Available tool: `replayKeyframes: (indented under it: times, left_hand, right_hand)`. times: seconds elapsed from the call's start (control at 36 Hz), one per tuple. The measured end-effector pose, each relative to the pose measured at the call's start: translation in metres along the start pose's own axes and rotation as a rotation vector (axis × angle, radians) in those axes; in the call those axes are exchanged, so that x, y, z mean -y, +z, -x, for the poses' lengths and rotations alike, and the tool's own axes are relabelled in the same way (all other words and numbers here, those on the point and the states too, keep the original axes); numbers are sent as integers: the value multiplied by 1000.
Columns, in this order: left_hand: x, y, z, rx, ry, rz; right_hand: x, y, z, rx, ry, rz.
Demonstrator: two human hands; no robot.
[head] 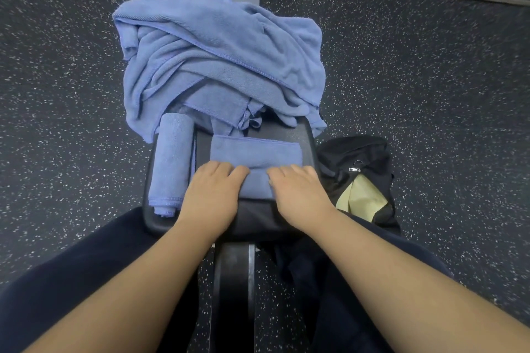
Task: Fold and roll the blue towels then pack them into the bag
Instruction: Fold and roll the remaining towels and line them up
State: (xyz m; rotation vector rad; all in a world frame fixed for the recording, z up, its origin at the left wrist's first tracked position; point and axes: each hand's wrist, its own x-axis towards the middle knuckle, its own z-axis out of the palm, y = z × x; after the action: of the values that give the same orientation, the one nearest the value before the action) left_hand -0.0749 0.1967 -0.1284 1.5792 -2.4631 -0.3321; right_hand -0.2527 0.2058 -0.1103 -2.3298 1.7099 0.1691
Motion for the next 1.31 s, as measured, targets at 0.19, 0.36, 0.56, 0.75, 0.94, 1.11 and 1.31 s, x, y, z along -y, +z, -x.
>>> replayKeyframes:
  times: [0.19, 0.36, 0.56, 0.75, 0.94, 1.11, 1.31]
  left_hand:
    - [-13, -4, 4, -208, 63, -37]
    - [-14, -2, 6, -204, 32, -94]
    - [-16, 10, 10, -154, 3, -162]
    - [-10, 16, 5, -217, -15, -55]
    - [-2, 14, -5, -100, -13, -30]
    - [4, 15, -12, -116, -2, 23]
    - [6, 12, -16, -105, -4, 35]
  right_hand:
    - [3, 7, -1, -131, 95, 21]
    - [1, 14, -3, -333, 89, 42]
    - [7, 7, -3, -447, -52, -51]
    - [13, 7, -2, -434, -25, -93]
    - [10, 10, -3, -366, 4, -58]
    - [5, 12, -7, -336, 18, -122]
    - [2, 10, -10, -261, 16, -151]
